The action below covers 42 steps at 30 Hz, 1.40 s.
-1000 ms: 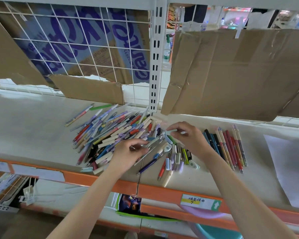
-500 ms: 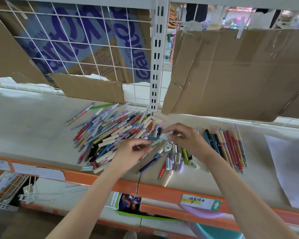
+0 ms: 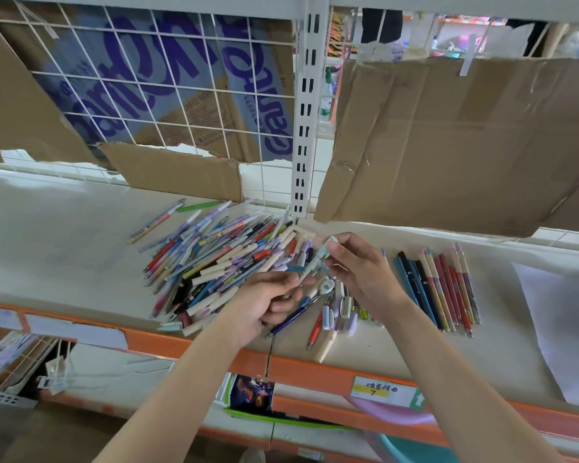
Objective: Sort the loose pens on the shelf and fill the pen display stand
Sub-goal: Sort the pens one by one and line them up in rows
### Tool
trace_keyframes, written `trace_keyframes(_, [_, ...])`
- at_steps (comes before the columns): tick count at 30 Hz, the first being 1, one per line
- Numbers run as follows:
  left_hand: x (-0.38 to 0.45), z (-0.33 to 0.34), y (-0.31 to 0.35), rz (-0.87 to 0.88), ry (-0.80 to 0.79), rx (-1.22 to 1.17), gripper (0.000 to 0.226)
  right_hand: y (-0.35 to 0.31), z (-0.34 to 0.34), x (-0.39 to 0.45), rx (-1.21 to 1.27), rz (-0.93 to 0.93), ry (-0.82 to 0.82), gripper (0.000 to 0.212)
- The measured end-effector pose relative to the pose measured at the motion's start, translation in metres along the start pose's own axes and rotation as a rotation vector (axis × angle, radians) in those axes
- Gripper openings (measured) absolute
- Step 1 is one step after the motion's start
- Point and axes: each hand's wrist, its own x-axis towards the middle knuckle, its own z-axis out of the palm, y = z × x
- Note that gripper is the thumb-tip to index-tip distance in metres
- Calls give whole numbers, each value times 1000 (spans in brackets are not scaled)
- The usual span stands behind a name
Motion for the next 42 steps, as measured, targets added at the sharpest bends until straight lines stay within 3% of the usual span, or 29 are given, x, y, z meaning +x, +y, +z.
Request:
trace_keyframes(3, [2,-3,3,64,83,203,16,-2,-4,5,-115,-8,90,23])
trace_keyframes(7, [2,-13,3,156,233,469,12,-5,-25,13,-223,-33,302,12])
trace_keyframes(11, [4,-24,-2,147,344,550,14,4,-50,13,-670,8,437,8])
trace_keyframes(13, [6,-27,-6,156,390,610,21,11,-57,8,-816,15,408,11])
trace_keyframes(18, [4,-22,-13,294,356,1095,32,21,-56,-3,-893,22,284,19])
trace_keyframes(22, [4,-18,-21,416,348,1245,32,25,-56,-7,-1019,-13,327,20])
trace_keyframes(27, [6,-12,-32,492,318,1387,30,29,-46,-10,-1089,-45,196,21])
trace_keyframes(34, [10,-11,-37,507,330,1458,24,25,-37,-11,-1126,-101,179,12])
trace_keyframes(42, [8,-18,-33,502,331,1385,18,23,-26,-24,-1166,-73,-113,18])
